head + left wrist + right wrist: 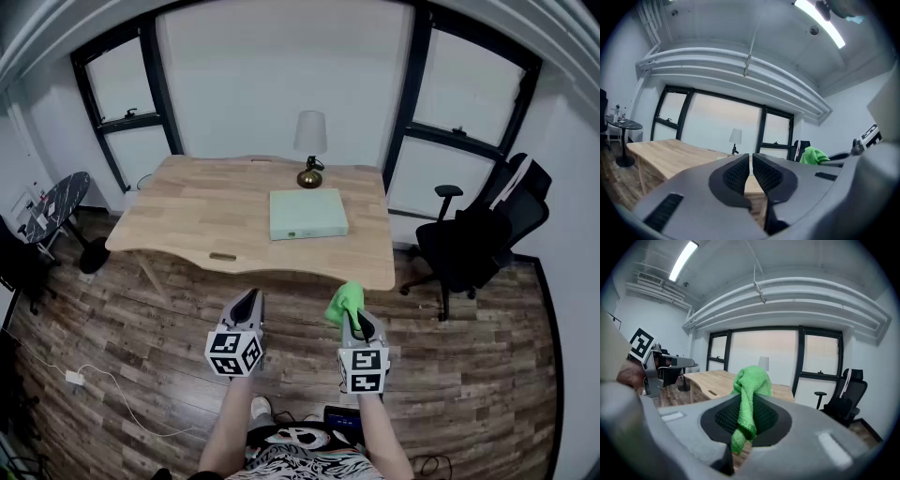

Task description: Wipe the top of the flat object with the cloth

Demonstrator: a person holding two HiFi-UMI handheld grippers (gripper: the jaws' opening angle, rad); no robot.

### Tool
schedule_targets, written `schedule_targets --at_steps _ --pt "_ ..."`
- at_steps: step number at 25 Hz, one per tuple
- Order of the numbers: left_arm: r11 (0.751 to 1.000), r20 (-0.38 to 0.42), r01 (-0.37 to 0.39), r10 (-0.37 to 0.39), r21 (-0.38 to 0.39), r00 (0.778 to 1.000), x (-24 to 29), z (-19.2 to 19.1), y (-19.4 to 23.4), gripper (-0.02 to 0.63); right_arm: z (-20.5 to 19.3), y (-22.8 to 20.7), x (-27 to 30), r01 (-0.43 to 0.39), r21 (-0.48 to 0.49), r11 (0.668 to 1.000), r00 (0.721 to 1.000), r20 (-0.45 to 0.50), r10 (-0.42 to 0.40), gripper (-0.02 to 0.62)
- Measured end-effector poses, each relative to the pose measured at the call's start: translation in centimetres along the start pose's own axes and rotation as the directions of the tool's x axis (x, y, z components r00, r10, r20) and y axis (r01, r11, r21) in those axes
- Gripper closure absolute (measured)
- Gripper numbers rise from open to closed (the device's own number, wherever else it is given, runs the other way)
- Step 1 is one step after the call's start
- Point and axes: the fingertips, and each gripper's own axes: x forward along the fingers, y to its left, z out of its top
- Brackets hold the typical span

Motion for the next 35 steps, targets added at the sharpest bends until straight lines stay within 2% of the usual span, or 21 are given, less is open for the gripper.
schedule_targets --at_steps 8,20,28,35 --pt "1.000 -0.007 0.012 -0.012 0.015 1.000 0.2 -0.4 -2.2 0.581 -1.0 -2.3 -0.6 0.019 0.022 1.000 1.000 -0.004 -0.019 0.552" --pt "1.000 -0.032 0.010 -0.009 0.016 0.999 4.0 -1.7 -1.4 0.581 -0.9 -3.9 3.0 -0.013 0.053 0.999 1.000 0.029 0.011 0.552" --pt "1.000 -0.069 0.022 -0.022 0.003 0.997 11.7 -2.9 1.2 0.581 -0.9 -6.3 9.9 -0.024 0.060 0.998 1.000 0.010 0.023 0.552" --pt "0.999 -0.133 0.032 -0.036 -0.034 0.990 22.5 -4.2 6.6 0.581 -0.4 -8.8 20.5 -0.015 0.067 0.998 0.998 -0.060 0.019 0.552"
